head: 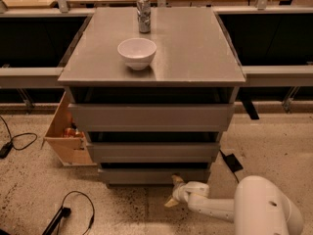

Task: Close bottom drawer

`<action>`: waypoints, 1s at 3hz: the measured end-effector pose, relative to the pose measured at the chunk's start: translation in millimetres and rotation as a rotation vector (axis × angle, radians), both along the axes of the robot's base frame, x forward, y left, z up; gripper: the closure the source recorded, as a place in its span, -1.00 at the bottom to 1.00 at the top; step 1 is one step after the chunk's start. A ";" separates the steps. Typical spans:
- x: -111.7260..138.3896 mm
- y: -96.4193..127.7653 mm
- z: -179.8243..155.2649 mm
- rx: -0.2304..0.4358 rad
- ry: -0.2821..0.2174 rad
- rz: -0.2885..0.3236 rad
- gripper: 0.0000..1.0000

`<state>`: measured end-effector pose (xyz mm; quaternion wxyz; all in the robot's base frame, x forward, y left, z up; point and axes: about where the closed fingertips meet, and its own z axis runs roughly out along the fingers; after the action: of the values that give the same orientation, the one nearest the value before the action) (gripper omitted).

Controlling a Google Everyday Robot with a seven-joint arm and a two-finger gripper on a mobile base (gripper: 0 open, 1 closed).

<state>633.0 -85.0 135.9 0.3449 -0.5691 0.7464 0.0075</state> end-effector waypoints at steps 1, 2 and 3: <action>0.0 0.0 0.0 0.000 0.000 0.000 -0.28; -26.2 -5.8 25.8 -0.055 -0.009 0.018 0.34; -61.5 -34.9 69.6 -0.152 -0.023 -0.006 0.80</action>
Offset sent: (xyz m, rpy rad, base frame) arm -0.0787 -0.0101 0.0457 -0.1231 0.0189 0.0464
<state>571.5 -119.9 205.5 0.3094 -0.5914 0.7425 -0.0567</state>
